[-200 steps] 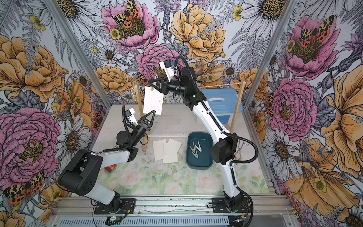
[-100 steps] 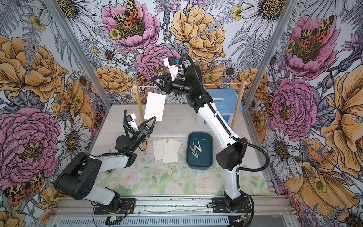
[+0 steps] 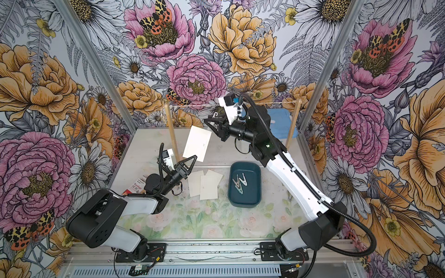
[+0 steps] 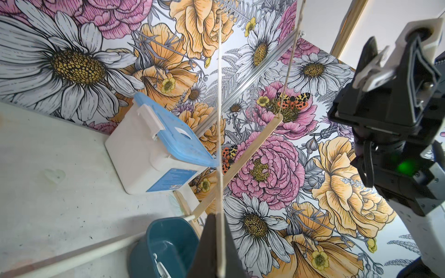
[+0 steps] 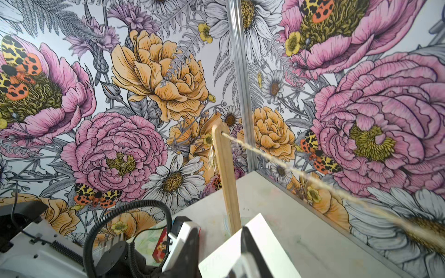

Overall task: Remove the postcards from the strings
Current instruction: Place the postcard on the postcard.

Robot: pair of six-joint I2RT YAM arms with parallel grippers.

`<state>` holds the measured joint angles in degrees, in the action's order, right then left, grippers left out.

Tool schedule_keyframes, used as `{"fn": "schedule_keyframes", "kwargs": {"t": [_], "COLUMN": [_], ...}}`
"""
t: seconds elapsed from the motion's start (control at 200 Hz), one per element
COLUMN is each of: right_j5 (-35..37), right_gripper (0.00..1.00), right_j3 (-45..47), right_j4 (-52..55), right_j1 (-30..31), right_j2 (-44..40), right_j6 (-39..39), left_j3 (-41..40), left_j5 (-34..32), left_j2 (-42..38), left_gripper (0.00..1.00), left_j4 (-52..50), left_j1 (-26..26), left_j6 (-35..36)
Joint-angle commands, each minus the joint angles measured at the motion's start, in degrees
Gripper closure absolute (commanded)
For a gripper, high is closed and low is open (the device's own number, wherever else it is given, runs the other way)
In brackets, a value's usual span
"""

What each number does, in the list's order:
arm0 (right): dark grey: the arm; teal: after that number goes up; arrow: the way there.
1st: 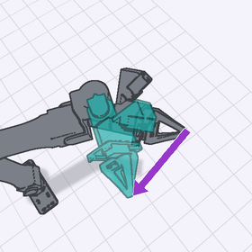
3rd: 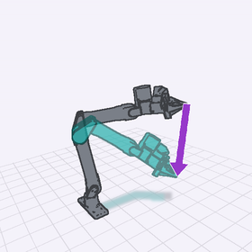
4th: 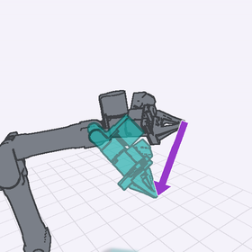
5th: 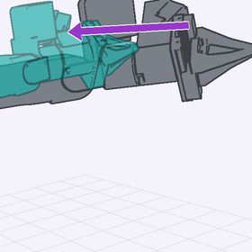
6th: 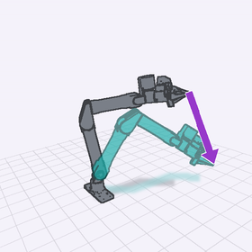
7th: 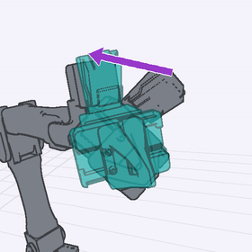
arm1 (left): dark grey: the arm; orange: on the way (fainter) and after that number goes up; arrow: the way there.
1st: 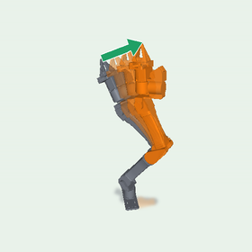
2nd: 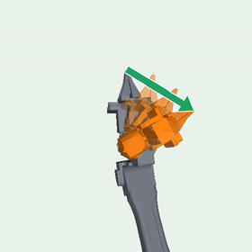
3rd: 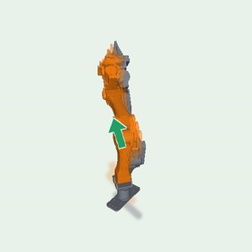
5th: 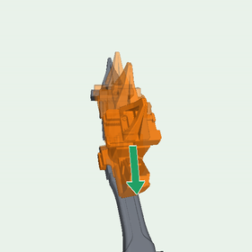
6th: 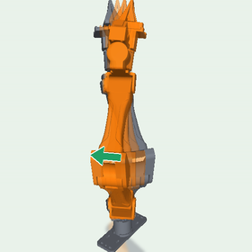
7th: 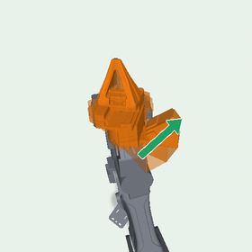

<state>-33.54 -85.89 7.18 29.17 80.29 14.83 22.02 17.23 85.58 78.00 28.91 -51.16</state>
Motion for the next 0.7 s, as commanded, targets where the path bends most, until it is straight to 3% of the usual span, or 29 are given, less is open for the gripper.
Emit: {"fn": "schedule_keyframes", "kwargs": {"t": [0.0, 0.235, 0.696], "right_j5": [2.9, 3.6, 4.4], "right_gripper": [0.72, 0.71, 0.71], "right_j3": [7.4, 22.9, 37.5], "right_j4": [-2.0, -7.2, -10.2], "right_j1": [-1.1, -3.4, -5.9], "right_j2": [-4.8, -12.6, -19.0], "right_j6": [-0.6, 3.7, 7.9], "left_j3": [-1.6, -4.2, -8.8], "left_j5": [0.0, -4.5, -10.0], "left_j2": [1.3, 2.6, 14.5], "left_gripper": [1.0, 1.0, 1.0], "left_j4": [0.9, -3.5, 0.4], "left_j1": [1.5, 6.3, 14.9], "left_j6": [-0.8, 0.6, -5.8]}}
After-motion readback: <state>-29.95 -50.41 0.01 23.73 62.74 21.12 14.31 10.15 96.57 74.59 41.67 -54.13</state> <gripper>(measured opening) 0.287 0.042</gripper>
